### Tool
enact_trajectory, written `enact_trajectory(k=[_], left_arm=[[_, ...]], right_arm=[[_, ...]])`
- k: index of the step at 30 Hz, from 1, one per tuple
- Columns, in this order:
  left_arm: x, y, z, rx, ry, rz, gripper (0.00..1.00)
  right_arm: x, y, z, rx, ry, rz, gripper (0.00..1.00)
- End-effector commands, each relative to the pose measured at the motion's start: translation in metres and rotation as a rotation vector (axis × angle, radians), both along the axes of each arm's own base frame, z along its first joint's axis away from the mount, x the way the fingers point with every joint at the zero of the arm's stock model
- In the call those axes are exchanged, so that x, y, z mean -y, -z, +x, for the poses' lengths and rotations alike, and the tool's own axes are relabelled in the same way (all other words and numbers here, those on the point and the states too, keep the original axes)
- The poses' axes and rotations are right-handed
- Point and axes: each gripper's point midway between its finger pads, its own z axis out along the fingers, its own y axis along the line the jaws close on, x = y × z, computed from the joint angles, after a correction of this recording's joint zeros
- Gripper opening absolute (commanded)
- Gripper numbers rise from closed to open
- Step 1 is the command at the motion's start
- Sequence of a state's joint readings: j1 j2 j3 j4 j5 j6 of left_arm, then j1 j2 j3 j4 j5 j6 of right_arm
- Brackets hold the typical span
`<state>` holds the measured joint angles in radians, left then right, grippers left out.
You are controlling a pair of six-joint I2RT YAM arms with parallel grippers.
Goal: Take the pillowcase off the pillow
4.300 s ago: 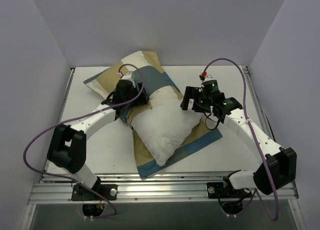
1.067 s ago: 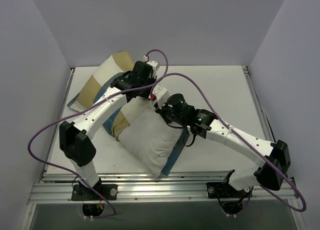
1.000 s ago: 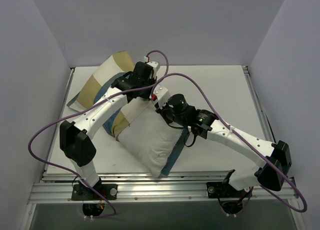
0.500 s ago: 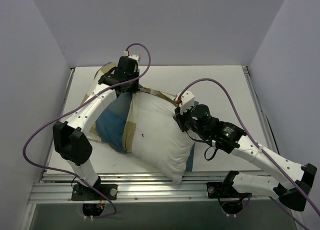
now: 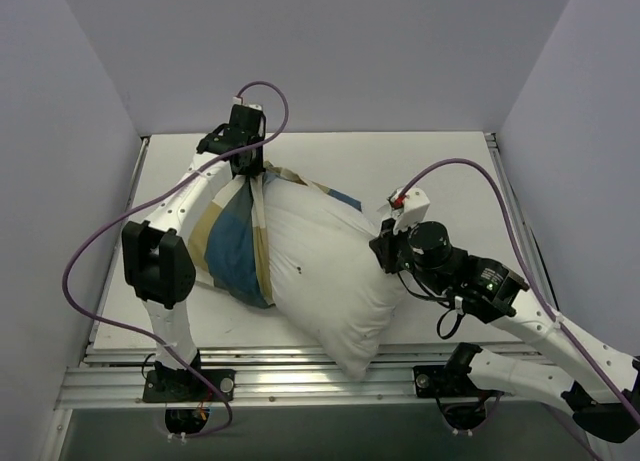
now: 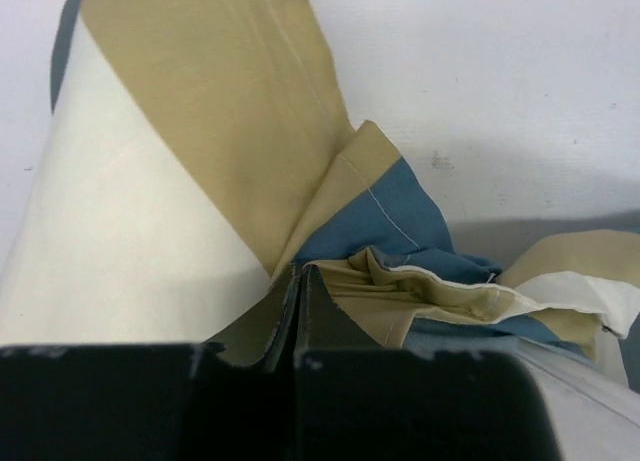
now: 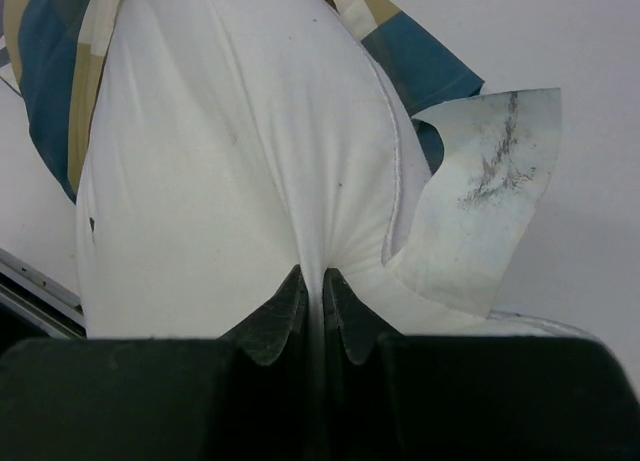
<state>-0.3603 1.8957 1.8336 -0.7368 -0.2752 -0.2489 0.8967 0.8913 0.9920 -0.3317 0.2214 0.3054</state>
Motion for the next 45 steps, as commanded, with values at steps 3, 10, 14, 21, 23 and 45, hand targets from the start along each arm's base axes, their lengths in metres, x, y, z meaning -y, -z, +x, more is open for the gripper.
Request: enact_trajectory(k=[3,10,14,21,23,45], left_arm=[[-0.062,-0.020,0.050,0.131,-0.174,0.099,0.02],[0.003,-0.081,0.005,0.276,-0.005,-0.234,0.51],[0.002,-0.095,-0.051,0.299,0.016,-0.312,0.88],[0.005,-0.035,-0.165,0.147,0.044,-0.370,0.93],[0.016,0.003,-0.195,0.048,0.036,-0.415,0.93],[0.075,0.050,-0.142,0.037,0.104,-0.497,0.90]], right_arm=[[0.038,-0.027,0.002,0.035,0.153,0.001,0.00],[0.035,0.002,0.060,-0.031,0.296,-0.079,0.00],[0.041,0.040,0.106,-0.162,0.341,-0.049,0.05],[0.032,0.034,0.144,-0.164,0.352,-0.083,0.73],[0.021,0.016,0.142,-0.104,0.295,-0.118,0.80],[-0.072,0.090,0.001,-0.067,-0.216,-0.532,0.94]])
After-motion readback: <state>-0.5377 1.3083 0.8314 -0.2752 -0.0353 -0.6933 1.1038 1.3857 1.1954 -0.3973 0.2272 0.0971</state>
